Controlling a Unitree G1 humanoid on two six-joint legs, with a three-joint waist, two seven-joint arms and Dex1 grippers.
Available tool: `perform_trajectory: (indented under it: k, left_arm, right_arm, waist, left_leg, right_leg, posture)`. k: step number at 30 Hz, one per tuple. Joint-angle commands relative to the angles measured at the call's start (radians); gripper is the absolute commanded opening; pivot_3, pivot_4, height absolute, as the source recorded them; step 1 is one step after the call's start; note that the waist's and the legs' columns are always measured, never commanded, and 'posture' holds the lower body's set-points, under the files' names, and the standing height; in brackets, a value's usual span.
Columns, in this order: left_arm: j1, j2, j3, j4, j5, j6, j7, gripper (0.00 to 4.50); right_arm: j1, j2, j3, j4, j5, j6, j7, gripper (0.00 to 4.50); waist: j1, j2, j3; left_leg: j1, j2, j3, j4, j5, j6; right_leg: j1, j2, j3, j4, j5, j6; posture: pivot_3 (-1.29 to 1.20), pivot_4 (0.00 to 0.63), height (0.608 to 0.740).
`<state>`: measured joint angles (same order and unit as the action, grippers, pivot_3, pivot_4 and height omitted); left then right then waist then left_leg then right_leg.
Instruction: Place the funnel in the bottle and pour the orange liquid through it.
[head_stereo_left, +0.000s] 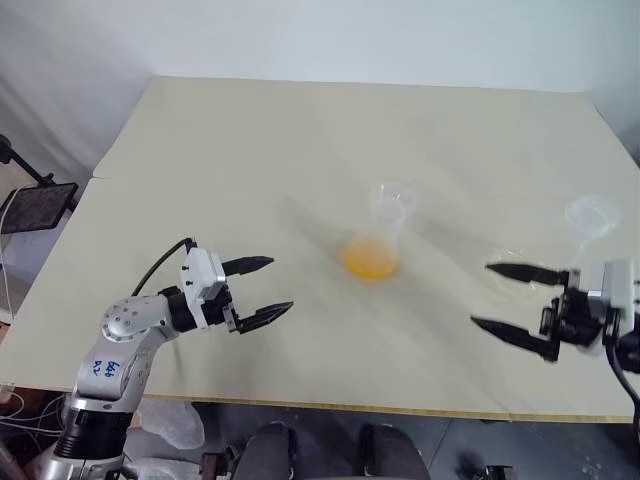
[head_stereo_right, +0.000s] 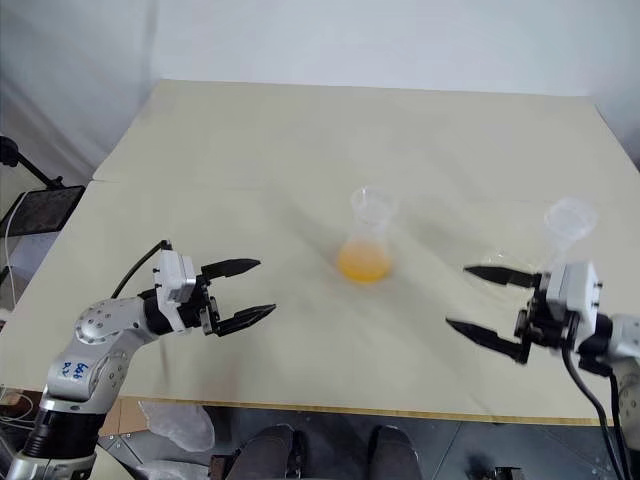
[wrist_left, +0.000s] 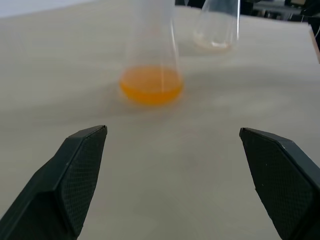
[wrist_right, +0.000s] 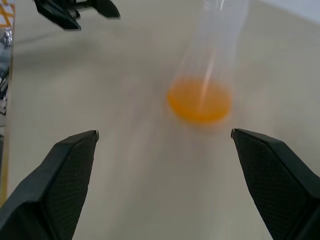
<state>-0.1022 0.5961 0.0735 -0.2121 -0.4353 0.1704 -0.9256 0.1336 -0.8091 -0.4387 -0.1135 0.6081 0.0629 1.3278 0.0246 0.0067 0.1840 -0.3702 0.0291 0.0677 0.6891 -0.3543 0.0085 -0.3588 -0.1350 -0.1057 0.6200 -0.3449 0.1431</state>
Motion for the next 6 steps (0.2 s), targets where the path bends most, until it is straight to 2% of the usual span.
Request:
perform_trajectory:
  k: [1, 6]
  left_arm:
    - [0.032, -0.002, 0.038, -0.011, 0.04, -0.088, 0.02, 4.5]
    - [0.037, -0.017, 0.055, -0.017, 0.075, -0.139, 0.079, 4.5]
  right_arm:
    - [0.015, 0.02, -0.052, 0.049, 0.003, -0.07, 0.017, 4.45]
    - [0.013, 0.042, -0.028, 0.088, -0.024, -0.156, 0.023, 4.45]
  waist:
    - [-0.001, 0.0, 0.0]
    - [-0.004, 0.0, 0.0]
  left_leg:
    - [0.0, 0.0, 0.0, 0.0, 0.0, 0.0]
    - [0.001, 0.001, 0.001, 0.0, 0.0, 0.0]
  right_leg:
    - [0.0, 0.0, 0.0, 0.0, 0.0, 0.0]
    - [0.0, 0.0, 0.001, 0.0, 0.0, 0.0]
  posture:
    - [0.0, 0.15, 0.74]
    - [0.0, 0.15, 0.74]
